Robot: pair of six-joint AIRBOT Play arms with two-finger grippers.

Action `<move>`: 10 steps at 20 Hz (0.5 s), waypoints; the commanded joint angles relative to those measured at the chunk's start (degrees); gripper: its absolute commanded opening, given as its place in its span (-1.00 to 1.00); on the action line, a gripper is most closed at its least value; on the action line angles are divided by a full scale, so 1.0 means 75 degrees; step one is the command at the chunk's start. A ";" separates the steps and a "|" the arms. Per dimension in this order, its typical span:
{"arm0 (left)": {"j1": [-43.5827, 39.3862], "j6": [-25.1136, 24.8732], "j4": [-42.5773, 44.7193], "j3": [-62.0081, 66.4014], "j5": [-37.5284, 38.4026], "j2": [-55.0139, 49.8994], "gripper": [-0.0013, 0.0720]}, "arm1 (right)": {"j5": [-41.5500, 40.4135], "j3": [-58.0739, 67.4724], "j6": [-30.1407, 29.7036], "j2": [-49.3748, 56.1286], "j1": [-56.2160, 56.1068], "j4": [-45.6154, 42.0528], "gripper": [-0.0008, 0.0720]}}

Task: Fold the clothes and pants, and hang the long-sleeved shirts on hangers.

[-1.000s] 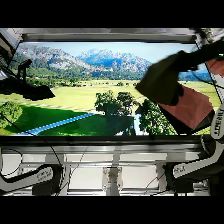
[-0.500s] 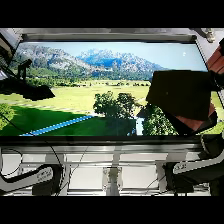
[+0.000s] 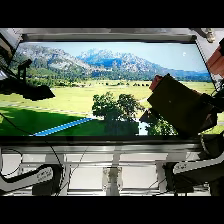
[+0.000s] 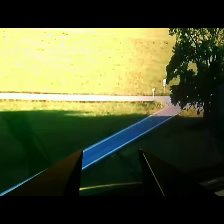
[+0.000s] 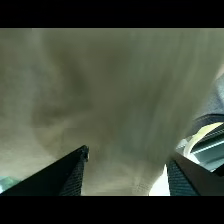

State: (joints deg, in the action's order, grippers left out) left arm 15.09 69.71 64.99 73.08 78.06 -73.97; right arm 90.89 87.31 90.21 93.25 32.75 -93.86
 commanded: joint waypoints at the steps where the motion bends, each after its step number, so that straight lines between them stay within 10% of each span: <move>1: 0.0003 -0.0003 0.0006 -0.0003 -0.0006 -0.0006 0.17 | -0.0603 -0.0181 0.0026 -0.0396 -0.0029 -0.0315 0.52; 7: 0.0003 -0.0003 0.0006 -0.0003 -0.0006 -0.0006 0.17 | -0.1556 -0.0391 -0.0207 -0.2151 -0.0866 0.1169 0.43; 10: 0.0003 -0.0003 0.0006 -0.0003 -0.0006 -0.0006 0.17 | -0.2151 -0.1020 -0.0251 -0.2833 -0.2404 0.1536 -0.92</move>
State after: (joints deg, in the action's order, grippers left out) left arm 15.09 69.71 65.01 73.08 78.04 -73.97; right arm 79.26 82.85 89.30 76.90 22.92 -86.89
